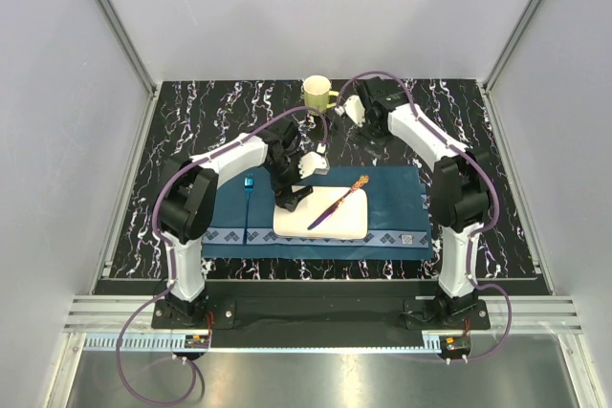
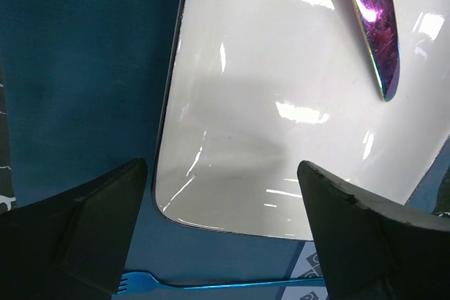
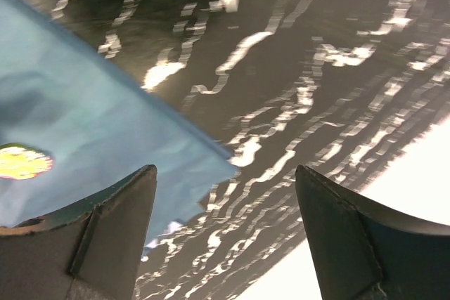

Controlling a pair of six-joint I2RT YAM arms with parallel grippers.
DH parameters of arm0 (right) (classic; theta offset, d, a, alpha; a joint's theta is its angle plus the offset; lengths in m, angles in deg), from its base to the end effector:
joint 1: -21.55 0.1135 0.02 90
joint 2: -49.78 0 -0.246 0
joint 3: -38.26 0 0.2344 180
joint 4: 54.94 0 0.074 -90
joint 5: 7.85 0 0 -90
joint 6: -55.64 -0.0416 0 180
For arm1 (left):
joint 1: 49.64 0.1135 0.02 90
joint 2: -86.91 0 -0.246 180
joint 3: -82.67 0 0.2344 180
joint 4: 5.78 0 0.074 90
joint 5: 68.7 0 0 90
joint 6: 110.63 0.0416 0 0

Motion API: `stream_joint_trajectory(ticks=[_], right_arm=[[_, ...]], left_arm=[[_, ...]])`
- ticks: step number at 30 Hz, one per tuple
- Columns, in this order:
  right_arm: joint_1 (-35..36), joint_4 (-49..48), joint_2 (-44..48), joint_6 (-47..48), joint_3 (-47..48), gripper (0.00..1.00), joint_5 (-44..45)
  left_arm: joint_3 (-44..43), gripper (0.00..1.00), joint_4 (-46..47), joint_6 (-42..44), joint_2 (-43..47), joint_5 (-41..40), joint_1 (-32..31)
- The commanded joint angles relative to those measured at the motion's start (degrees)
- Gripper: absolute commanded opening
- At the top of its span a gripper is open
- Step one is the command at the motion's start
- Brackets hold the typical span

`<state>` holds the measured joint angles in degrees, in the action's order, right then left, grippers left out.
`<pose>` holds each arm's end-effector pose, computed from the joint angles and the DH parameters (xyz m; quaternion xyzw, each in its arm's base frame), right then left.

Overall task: Set the dinner table for one person
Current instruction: Pick up the knife with the napkin.

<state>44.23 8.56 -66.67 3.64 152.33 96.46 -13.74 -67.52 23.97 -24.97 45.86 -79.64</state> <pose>0.3827 0.1488 0.2197 -0.4677 0.8506 -0.1484 0.1892 0.3052 -0.1961 0.1702 0.6073 0.7581 -0.1958 0.1348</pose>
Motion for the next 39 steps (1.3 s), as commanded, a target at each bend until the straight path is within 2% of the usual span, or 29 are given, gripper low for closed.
stream_joint_trajectory(ticks=[1, 18, 27, 34, 39], right_arm=[[-1.2, -2.4, -0.4, 1.4, 4.5, 0.87, 4.1], [-2.0, -3.1, -2.3, 3.0, 9.4, 0.88, 5.8], [-1.9, -3.1, -1.9, 2.7, 7.7, 0.88, 4.4], [-1.1, -3.1, 3.1, 10.8, -0.3, 0.88, -0.4], [0.7, -3.0, 8.3, 20.8, -6.1, 0.88, -3.7]], left_arm=[[-1.3, 0.93, -1.2, 0.6, 1.5, 3.2, 0.2], [0.2, 0.92, -5.0, -0.1, 6.1, 6.7, 0.2], [-2.0, 0.91, -3.7, -2.7, 4.0, 3.4, 1.7], [-7.3, 0.94, 4.9, -15.3, 7.0, -2.0, 8.3], [-8.4, 0.95, 6.2, -18.0, 9.7, -7.8, 9.9]])
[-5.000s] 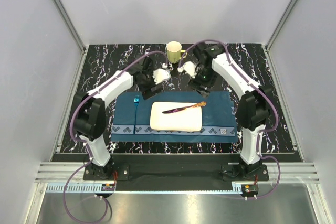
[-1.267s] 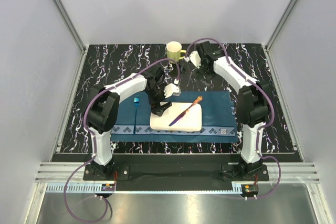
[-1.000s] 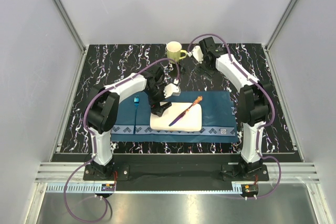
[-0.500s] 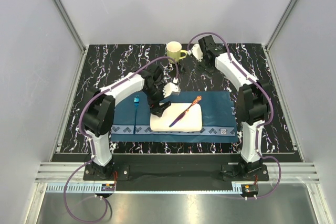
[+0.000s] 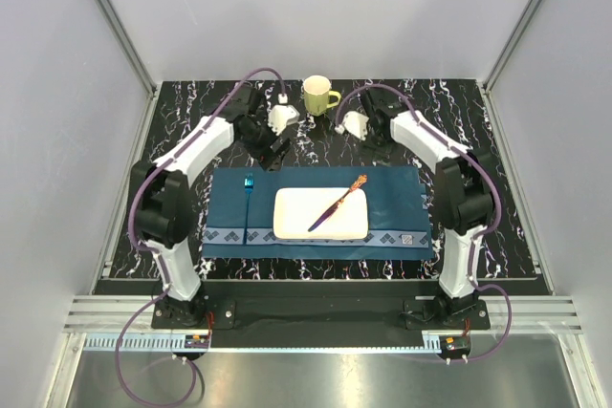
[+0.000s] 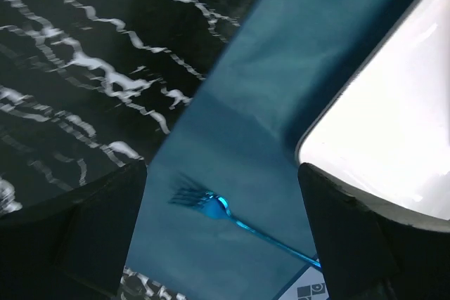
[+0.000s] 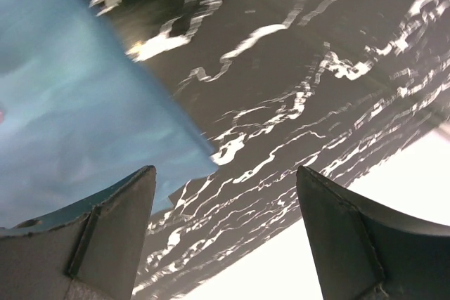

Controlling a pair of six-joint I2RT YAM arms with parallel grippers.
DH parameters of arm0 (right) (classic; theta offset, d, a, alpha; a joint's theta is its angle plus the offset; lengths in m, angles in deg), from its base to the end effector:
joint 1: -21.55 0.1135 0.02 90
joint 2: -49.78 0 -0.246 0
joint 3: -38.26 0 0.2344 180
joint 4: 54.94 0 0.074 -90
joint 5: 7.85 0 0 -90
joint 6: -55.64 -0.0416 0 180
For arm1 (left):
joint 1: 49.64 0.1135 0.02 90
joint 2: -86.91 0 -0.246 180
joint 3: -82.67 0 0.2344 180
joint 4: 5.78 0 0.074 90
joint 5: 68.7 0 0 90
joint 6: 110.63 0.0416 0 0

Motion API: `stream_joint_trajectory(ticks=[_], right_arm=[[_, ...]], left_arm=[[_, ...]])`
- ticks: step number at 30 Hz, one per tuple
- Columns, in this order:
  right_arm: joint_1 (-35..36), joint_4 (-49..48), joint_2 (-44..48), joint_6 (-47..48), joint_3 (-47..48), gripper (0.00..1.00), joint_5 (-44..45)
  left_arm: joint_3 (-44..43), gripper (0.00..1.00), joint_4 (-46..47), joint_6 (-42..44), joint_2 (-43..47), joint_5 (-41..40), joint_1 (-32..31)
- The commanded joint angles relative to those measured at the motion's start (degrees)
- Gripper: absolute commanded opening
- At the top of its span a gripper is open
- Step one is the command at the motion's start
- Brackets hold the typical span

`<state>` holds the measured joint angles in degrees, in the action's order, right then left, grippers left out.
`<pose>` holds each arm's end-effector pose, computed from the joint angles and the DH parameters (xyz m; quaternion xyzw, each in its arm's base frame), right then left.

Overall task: Set the dinner table for one person
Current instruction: Pick up the knife with the napkin.

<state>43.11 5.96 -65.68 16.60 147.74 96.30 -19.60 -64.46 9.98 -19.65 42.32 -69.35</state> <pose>0.3793 0.1389 0.2060 -0.5551 0.7986 -0.1672 0.1617 0.3481 -0.1406 0.2313 0.4450 0.8472 -0.1547 0.2456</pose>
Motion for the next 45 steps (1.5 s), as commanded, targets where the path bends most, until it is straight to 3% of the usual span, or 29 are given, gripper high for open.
stream_joint_trajectory(ticks=[1, 8, 23, 29, 45], right_arm=[[2.1, -0.4, 8.1, 9.0, -1.8, 0.88, -4.1], [5.2, 1.1, 11.9, 19.9, -3.5, 0.88, -5.2], [7.9, 7.6, 12.4, 34.3, -6.1, 0.92, -4.7], [10.3, 12.3, 11.0, 35.5, -4.7, 0.92, -6.2], [14.7, 12.3, 5.5, 31.0, -5.9, 0.86, -10.3]], left_arm=[[-2.2, 0.95, 3.2, -4.8, 4.8, -5.3, -0.4], [1.7, 0.96, 5.6, -7.3, 6.5, -8.2, 0.2], [4.8, 0.97, 9.3, -9.8, 9.3, -15.7, 1.1], [3.0, 0.98, 9.5, -11.3, 8.2, -19.3, 1.2], [1.4, 0.99, 10.3, -12.9, 9.1, -22.9, 1.3]])
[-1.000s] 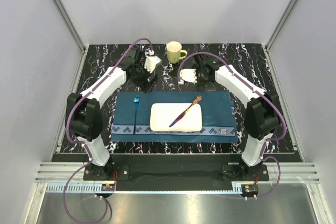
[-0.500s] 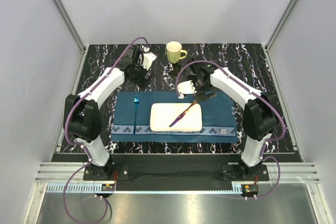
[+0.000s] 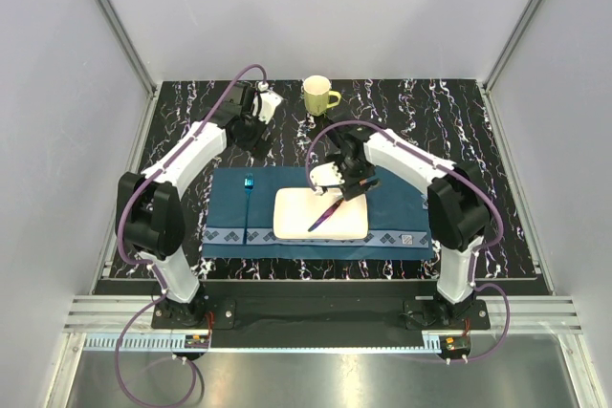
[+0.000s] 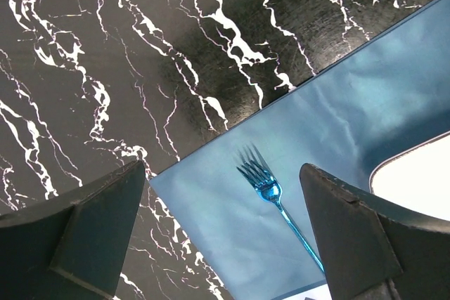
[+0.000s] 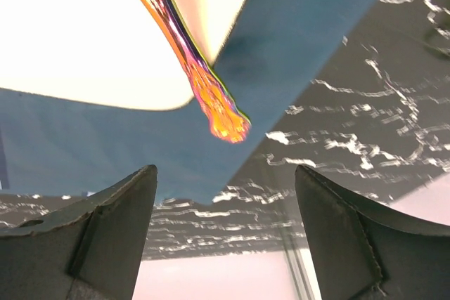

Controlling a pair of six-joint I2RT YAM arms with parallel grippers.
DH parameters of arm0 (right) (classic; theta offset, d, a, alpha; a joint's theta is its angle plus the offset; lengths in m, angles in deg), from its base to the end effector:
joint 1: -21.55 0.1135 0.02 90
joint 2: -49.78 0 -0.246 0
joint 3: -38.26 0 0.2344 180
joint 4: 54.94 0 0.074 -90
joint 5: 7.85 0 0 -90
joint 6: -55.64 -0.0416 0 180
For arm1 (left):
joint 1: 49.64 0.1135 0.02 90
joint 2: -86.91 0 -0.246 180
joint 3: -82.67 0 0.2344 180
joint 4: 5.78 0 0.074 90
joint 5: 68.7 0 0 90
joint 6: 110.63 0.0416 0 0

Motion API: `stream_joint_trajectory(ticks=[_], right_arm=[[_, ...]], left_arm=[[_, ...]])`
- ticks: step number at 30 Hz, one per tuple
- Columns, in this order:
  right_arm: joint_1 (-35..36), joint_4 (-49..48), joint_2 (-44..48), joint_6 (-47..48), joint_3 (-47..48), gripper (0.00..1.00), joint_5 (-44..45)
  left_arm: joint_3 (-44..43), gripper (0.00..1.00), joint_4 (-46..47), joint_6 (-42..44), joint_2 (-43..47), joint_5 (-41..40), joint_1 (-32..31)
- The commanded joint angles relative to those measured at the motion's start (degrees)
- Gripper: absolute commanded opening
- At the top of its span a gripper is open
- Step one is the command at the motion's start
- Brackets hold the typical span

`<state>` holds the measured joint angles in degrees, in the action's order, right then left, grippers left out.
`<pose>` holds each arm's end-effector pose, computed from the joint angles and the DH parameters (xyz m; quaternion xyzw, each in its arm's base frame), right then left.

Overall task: Set the dinner table for one person
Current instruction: Pick up the knife with the napkin.

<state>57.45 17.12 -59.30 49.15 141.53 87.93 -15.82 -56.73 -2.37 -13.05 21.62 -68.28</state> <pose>0.2923 0.2064 0.2094 -0.8548 0.5056 -0.0885 0.0763 0.3480 -0.1176 0.2582 0.3005 0.8978 -0.0037 0.3221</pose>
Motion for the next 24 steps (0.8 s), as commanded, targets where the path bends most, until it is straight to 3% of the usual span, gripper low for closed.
stream_joint_trajectory(ticks=[1, 24], right_arm=[[0.3, 1.0, -1.1, -1.6, 0.3, 0.86, -1.9], [0.1, -3.2, -6.6, 0.3, 2.3, 0.84, -4.2]], left_arm=[[-2.5, 0.99, 2.6, -0.5, 2.5, -2.7, 0.3], [-1.0, 0.99, 4.0, 1.0, 5.3, -6.8, 0.4]])
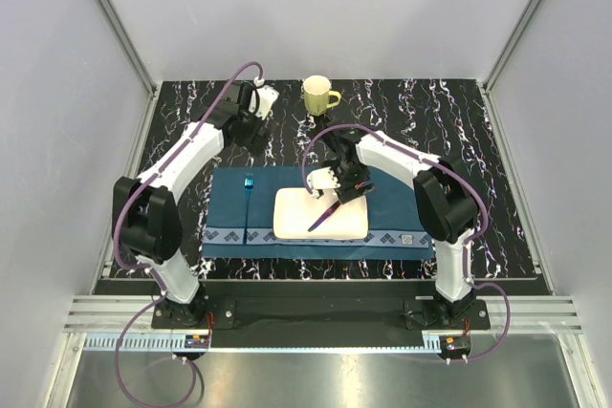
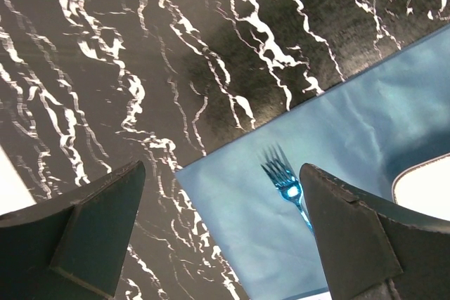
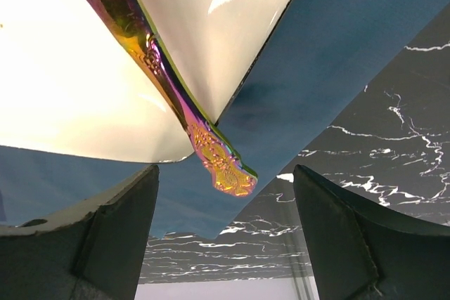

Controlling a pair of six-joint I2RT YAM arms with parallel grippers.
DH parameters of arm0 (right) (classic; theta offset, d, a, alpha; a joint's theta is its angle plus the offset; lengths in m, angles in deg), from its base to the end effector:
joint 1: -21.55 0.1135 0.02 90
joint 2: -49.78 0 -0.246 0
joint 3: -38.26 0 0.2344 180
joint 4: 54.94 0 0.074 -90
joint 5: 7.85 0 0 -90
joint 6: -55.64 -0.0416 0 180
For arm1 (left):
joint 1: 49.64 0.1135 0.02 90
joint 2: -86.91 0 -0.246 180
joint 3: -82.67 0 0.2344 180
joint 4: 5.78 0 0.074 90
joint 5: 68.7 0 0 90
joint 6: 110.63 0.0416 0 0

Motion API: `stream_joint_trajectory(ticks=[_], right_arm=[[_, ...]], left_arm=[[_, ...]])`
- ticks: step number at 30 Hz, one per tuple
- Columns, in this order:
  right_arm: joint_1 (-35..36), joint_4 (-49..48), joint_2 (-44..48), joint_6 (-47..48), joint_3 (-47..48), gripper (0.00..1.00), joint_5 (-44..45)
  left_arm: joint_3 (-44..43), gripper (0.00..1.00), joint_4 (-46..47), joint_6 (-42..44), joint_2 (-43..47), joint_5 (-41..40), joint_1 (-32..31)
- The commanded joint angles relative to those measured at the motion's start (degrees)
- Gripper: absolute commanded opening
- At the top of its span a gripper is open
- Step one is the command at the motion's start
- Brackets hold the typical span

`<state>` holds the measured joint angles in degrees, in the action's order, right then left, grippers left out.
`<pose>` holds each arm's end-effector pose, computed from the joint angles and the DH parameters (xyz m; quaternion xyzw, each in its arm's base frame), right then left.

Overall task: Set the dinner table for one person
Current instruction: Pick up the knife with the napkin.

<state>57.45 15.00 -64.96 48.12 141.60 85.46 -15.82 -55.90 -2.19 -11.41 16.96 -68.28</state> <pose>0.3012 0.2151 0.1764 -0.8549 0.5124 -0.0563 0.0579 0.3462 -0.1135 0.2692 0.2862 0.8943 0.0350 0.3422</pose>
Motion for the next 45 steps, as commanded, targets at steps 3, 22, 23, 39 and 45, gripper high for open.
stream_joint_trajectory(ticks=[3, 22, 23, 39, 45], right_arm=[[-0.2, -1.2, -1.5, 2.2, 2.8, 0.84, -1.7], [-1.4, -1.7, -2.3, 5.2, 3.9, 0.61, -2.2], [-1.4, -1.7, -2.2, 5.3, 3.9, 0.59, -2.3], [-1.5, -1.6, -0.5, 7.1, 2.4, 0.39, -1.6], [-1.5, -1.6, 0.3, 7.0, 2.2, 0.32, -1.4]], left_arm=[[-0.5, 0.99, 3.4, 1.0, 4.2, -2.7, 0.7], [-0.9, 0.99, 3.9, 3.1, 4.4, -4.3, 2.5], [-1.1, 0.99, 3.9, 3.1, 4.2, -4.2, 2.6], [-2.7, 0.99, 4.1, 3.9, 2.6, -3.8, 4.0], [-3.6, 0.99, 4.1, 4.0, 2.0, -3.5, 4.0]])
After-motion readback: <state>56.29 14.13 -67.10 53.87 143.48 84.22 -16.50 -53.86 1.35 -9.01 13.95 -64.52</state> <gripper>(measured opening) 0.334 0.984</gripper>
